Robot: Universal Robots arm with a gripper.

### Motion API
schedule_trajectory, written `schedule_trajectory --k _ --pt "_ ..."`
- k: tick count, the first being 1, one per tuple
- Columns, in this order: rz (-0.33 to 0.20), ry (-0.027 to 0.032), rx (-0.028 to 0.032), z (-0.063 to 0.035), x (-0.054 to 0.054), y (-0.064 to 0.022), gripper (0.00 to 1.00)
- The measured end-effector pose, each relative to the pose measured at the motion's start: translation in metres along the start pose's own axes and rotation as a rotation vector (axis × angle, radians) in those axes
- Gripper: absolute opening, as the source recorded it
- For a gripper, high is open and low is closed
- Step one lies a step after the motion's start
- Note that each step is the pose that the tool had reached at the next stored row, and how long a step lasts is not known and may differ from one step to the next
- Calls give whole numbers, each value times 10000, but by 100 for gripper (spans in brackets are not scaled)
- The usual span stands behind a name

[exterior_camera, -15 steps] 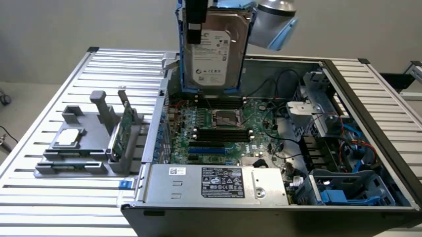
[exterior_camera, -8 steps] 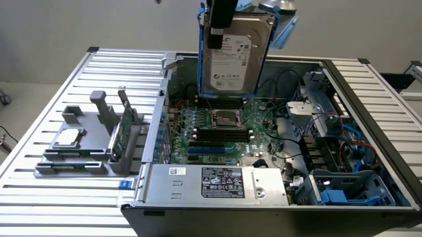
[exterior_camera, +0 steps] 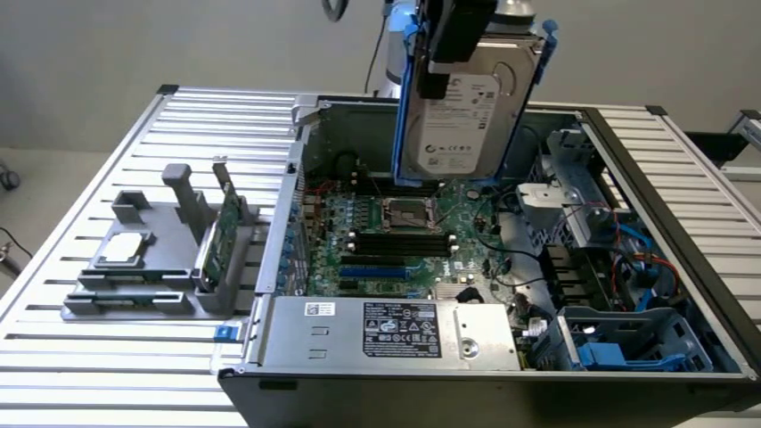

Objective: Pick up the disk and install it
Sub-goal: 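Pick up the disk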

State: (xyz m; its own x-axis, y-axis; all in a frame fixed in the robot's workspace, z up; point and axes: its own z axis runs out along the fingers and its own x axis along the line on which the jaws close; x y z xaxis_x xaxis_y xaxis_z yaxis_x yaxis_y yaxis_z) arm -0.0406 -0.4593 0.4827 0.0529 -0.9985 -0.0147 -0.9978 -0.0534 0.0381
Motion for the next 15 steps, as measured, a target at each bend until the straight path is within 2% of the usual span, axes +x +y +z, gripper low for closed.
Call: schedule_trajectory --k 7,11,15 --pt "-1 0 -4 -14 162 -294 33" --pt "-1 -1 -7 -18 287 -379 33" --pt "-1 0 -9 -22 428 -413 33"
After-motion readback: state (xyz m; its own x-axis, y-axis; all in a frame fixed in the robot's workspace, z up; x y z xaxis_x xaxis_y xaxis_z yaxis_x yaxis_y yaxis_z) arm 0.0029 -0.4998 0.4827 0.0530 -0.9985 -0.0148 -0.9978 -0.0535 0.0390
